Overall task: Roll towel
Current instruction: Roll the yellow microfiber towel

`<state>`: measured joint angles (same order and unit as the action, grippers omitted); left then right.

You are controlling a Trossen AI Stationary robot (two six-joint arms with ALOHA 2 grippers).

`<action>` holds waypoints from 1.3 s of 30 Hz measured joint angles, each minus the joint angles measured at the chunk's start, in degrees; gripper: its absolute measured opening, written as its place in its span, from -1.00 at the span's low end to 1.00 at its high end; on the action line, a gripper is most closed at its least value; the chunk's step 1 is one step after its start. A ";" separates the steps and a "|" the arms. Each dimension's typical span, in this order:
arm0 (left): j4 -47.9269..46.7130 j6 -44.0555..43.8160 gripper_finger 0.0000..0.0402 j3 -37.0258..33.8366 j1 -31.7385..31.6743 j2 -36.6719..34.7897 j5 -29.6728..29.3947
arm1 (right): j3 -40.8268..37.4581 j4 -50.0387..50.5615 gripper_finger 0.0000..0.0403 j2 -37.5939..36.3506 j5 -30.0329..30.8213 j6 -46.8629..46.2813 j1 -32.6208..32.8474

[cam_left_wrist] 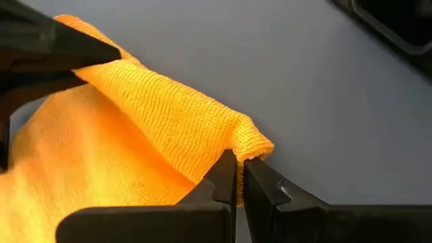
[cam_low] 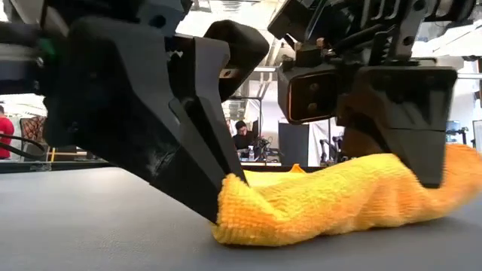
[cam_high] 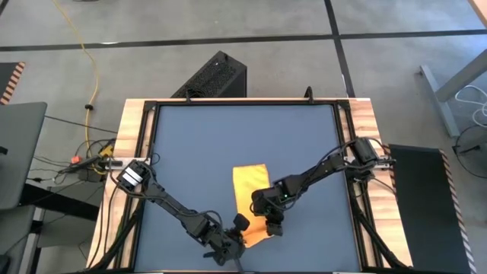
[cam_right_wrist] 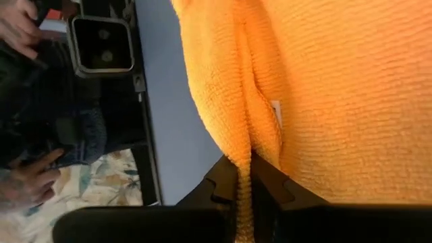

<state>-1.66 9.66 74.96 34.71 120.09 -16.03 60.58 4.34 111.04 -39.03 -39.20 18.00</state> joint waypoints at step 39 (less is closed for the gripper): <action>38.61 -50.64 -1.00 -21.97 0.95 -2.45 -7.17 | 0.02 7.64 -0.77 -3.87 0.11 3.48 -0.70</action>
<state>36.95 -40.98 52.99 35.66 117.64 -23.20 60.60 11.98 107.18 -38.92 -35.72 17.30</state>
